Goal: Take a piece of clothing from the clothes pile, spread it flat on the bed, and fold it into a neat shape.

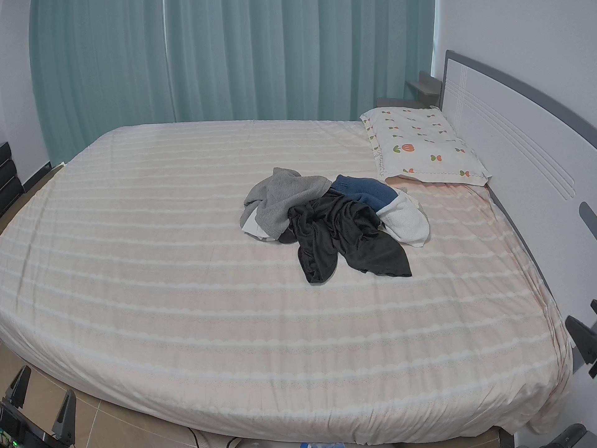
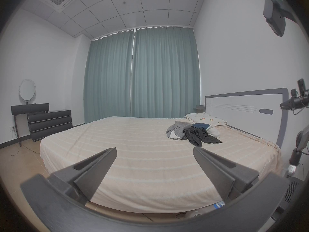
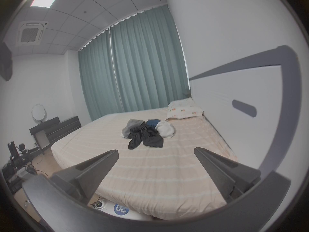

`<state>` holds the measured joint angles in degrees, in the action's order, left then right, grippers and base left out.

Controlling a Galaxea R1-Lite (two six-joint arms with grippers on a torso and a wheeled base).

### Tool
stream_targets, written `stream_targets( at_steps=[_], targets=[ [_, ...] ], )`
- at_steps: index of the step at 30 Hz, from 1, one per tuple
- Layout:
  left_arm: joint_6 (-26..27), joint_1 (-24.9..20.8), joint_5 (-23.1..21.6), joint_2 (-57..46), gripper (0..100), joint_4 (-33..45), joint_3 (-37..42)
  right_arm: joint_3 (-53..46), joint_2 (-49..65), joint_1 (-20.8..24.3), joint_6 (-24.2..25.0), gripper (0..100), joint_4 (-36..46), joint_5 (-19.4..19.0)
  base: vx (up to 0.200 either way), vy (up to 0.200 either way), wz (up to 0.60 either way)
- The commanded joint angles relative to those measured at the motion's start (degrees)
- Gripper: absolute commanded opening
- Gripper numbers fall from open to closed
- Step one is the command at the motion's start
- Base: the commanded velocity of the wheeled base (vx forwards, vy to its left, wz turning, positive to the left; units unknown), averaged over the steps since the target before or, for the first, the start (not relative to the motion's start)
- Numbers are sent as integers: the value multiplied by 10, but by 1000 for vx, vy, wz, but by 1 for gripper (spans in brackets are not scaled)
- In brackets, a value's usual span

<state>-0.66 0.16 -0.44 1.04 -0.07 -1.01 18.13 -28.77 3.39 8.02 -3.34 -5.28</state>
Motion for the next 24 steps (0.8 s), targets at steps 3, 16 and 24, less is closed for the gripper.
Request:
stream_targets(
  at_steps=[3,16,24],
  targets=[
    [0,0,0,-10,100,0,9,31,-475,37,48,100,-250,-7,0,0,0],
    [0,0,0,-10,100,0,9,314,-871,109,191,100,-301,142,0,0,0],
    [0,0,0,-10,100,0,9,487,-1029,106,198,100,-299,199,0,0,0]
  ],
)
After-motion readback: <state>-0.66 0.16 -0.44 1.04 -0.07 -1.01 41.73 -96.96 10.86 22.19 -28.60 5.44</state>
